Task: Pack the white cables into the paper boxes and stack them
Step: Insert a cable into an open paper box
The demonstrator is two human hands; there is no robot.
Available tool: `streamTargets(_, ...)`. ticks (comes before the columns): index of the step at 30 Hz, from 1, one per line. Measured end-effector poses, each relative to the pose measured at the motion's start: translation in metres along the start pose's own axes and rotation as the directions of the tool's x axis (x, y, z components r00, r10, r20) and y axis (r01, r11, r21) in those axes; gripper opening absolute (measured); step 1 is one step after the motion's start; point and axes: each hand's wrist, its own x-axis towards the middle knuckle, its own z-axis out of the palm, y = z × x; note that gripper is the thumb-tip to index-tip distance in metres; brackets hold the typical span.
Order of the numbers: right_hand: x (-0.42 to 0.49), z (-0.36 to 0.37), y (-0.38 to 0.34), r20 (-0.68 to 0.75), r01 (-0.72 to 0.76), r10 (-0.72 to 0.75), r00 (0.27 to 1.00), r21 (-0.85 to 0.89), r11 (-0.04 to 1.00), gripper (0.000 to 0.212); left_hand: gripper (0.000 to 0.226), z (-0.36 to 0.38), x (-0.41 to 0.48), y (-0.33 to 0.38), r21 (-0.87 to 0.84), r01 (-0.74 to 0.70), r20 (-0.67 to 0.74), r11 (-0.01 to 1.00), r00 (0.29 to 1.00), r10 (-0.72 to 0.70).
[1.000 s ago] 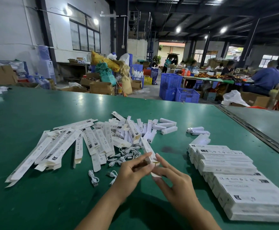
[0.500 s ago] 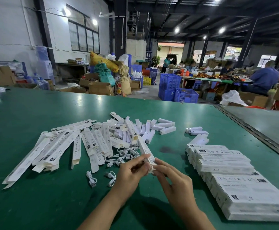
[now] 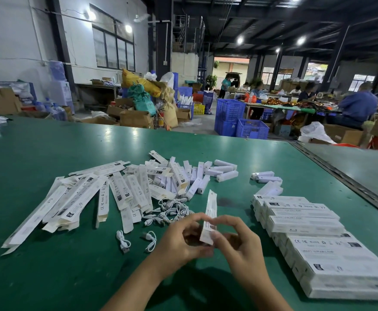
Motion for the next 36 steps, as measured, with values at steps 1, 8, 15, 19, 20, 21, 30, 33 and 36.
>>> streamTargets(1, 0.0, -0.001, 0.002, 0.015, 0.012, -0.012, 1.0, -0.004, 1.0, 0.03, 0.046, -0.001, 0.001, 0.001, 0.015, -0.001, -0.039, 1.0, 0.999, 0.002)
streamTargets(8, 0.008, -0.001, 0.015, 0.095, -0.033, 0.08, 0.992, -0.424, 0.905, 0.027, 0.014, -0.032, 0.006, 0.001, -0.583, -0.072, -0.259, 0.809, 0.961, -0.101)
streamTargets(15, 0.032, 0.025, 0.016, 0.142, -0.115, 0.152, 0.978, -0.239, 0.964, 0.022, 0.037, -0.017, 0.016, -0.016, -0.17, 0.103, -0.438, 0.98, 0.883, -0.168)
streamTargets(19, 0.071, 0.036, 0.057, -0.041, -0.252, 0.256, 0.966, -0.373, 0.893, 0.027, 0.024, -0.028, 0.022, -0.021, -0.239, 0.032, -0.672, 0.971, 0.716, -0.189)
streamTargets(20, 0.083, 0.04, 0.066, 0.001, -0.237, 0.267, 0.964, -0.454, 0.859, 0.03, 0.024, -0.03, 0.022, -0.024, -0.23, 0.031, -0.718, 0.973, 0.669, -0.191)
streamTargets(21, 0.094, 0.045, 0.072, 0.06, -0.229, 0.303, 0.951, -0.52, 0.823, 0.036, 0.024, -0.031, 0.022, -0.026, -0.22, 0.029, -0.75, 0.975, 0.634, -0.188)
streamTargets(30, 0.143, 0.077, 0.098, 0.213, -0.032, 0.412, 0.886, -0.859, 0.512, 0.043, 0.022, -0.038, 0.029, -0.038, -0.278, -0.041, -0.851, 0.96, 0.474, -0.227)
streamTargets(33, 0.136, 0.075, 0.094, 0.031, -0.229, 0.343, 0.939, -0.688, 0.689, 0.023, 0.021, -0.04, 0.03, -0.035, -0.324, -0.079, -0.849, 0.943, 0.463, -0.253)
streamTargets(36, 0.122, 0.065, 0.088, -0.207, -0.408, 0.351, 0.913, -0.464, 0.786, 0.007, 0.02, -0.039, 0.029, -0.032, -0.363, -0.114, -0.836, 0.925, 0.478, -0.27)
